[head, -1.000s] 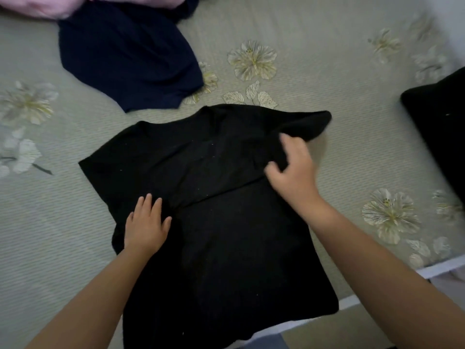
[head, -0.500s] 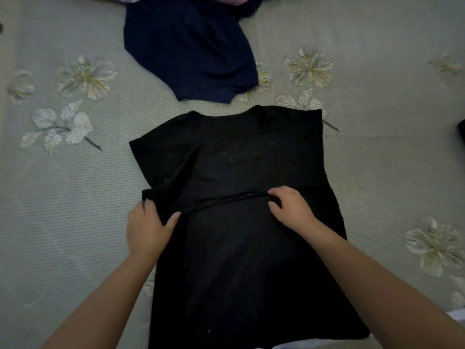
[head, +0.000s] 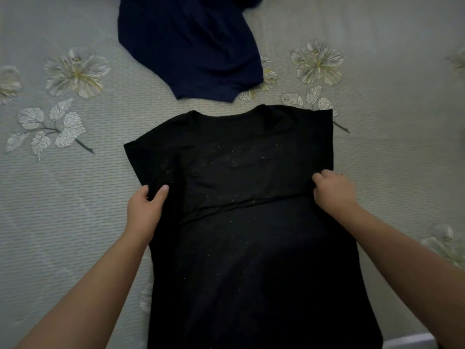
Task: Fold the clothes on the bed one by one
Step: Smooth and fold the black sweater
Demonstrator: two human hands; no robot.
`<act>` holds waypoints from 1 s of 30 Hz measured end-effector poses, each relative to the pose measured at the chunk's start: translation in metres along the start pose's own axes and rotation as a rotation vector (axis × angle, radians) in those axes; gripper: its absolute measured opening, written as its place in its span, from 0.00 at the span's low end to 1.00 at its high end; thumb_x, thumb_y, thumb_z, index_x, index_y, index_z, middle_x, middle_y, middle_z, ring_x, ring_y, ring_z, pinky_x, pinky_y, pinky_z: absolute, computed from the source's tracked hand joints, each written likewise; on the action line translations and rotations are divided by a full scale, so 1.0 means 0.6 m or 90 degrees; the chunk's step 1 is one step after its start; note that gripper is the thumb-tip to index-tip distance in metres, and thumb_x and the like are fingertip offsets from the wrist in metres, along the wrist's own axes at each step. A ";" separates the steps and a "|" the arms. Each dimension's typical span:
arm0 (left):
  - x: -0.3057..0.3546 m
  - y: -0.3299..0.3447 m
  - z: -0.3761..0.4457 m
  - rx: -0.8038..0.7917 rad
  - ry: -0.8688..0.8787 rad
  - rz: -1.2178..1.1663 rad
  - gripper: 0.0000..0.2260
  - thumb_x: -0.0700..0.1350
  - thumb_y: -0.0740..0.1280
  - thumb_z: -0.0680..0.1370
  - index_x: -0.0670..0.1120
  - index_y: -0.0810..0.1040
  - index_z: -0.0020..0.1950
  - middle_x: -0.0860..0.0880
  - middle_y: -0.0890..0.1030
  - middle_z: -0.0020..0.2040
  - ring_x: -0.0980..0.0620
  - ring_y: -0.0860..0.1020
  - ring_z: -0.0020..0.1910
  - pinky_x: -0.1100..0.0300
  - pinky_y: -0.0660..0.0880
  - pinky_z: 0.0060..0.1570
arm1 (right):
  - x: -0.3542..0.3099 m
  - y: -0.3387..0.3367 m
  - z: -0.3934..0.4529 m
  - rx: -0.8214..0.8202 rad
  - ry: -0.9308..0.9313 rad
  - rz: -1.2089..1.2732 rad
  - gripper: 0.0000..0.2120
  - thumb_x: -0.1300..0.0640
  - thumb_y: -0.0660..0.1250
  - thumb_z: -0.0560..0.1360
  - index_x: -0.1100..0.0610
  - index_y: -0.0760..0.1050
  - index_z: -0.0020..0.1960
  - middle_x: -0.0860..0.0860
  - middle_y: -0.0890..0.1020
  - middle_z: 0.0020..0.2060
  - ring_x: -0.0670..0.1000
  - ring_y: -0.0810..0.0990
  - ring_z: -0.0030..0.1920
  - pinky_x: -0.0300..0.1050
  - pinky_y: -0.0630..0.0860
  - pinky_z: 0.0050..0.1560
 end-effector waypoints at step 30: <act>0.083 0.043 -0.009 0.159 0.335 0.526 0.20 0.38 0.66 0.72 0.30 0.71 0.61 0.28 0.68 0.65 0.29 0.65 0.66 0.41 0.61 0.65 | -0.059 -0.034 0.076 0.175 -0.264 0.033 0.25 0.52 0.71 0.65 0.66 0.77 0.56 0.65 0.77 0.58 0.68 0.75 0.59 0.72 0.64 0.57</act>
Point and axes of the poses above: each hand's wrist, its own z-axis towards the middle knuckle, its own y-axis out of the palm, x = y × z, the point moved 7 cm from there along z, towards the middle knuckle
